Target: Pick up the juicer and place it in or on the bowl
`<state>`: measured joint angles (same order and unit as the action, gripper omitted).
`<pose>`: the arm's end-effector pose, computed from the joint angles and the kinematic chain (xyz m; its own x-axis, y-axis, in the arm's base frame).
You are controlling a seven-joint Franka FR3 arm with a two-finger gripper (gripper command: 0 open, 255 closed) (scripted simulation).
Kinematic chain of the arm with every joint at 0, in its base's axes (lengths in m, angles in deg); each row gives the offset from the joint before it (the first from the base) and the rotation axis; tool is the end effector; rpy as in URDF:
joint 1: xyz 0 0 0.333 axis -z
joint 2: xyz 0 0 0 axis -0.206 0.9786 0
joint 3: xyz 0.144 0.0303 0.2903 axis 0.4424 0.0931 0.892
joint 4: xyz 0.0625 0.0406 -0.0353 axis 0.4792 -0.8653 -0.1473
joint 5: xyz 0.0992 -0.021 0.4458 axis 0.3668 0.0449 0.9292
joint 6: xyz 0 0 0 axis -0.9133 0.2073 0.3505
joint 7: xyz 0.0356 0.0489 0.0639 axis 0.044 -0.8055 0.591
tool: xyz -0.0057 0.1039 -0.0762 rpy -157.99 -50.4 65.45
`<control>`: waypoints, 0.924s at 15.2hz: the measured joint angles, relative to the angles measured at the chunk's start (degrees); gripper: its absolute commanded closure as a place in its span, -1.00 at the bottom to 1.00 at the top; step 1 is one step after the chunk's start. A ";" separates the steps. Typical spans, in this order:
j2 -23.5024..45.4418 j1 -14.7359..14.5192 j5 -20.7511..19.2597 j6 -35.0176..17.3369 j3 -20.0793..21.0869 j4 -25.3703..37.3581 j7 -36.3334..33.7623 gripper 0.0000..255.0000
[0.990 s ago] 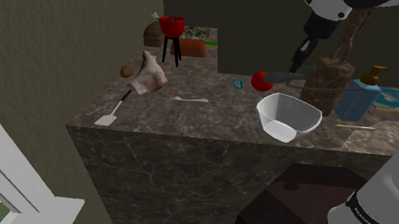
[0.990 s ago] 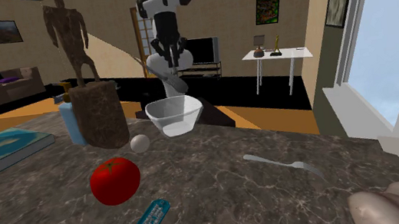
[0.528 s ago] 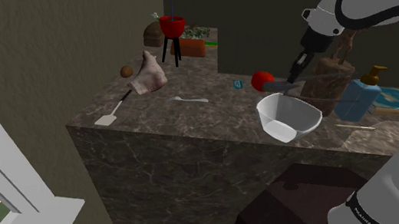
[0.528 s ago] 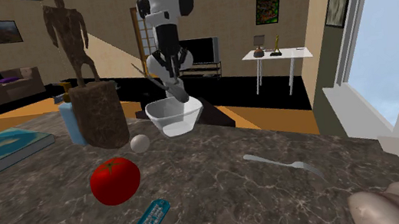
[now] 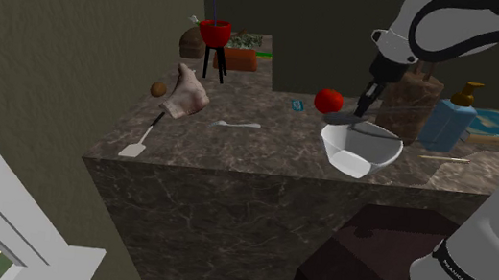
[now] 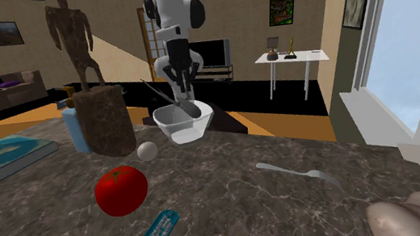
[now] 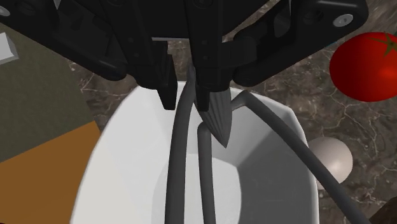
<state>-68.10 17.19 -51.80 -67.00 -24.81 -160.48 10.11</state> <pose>0.3972 -0.0770 0.4164 0.9650 0.1835 0.1872 0.1760 -0.9828 0.0563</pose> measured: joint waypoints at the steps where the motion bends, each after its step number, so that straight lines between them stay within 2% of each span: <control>1: 0.45 -0.02 -0.01 -0.97 -0.03 -0.48 -0.02 1.00; 8: 0.56 0.05 -0.10 -1.92 -0.14 -1.31 0.05 1.00; 9: 0.57 0.05 -0.10 -1.92 -0.14 -1.32 0.05 -1.00; 14: 0.59 0.04 -0.10 -1.94 -0.14 -1.34 0.05 -1.00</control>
<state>-67.51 17.23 -51.90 -68.94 -24.95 -161.82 10.15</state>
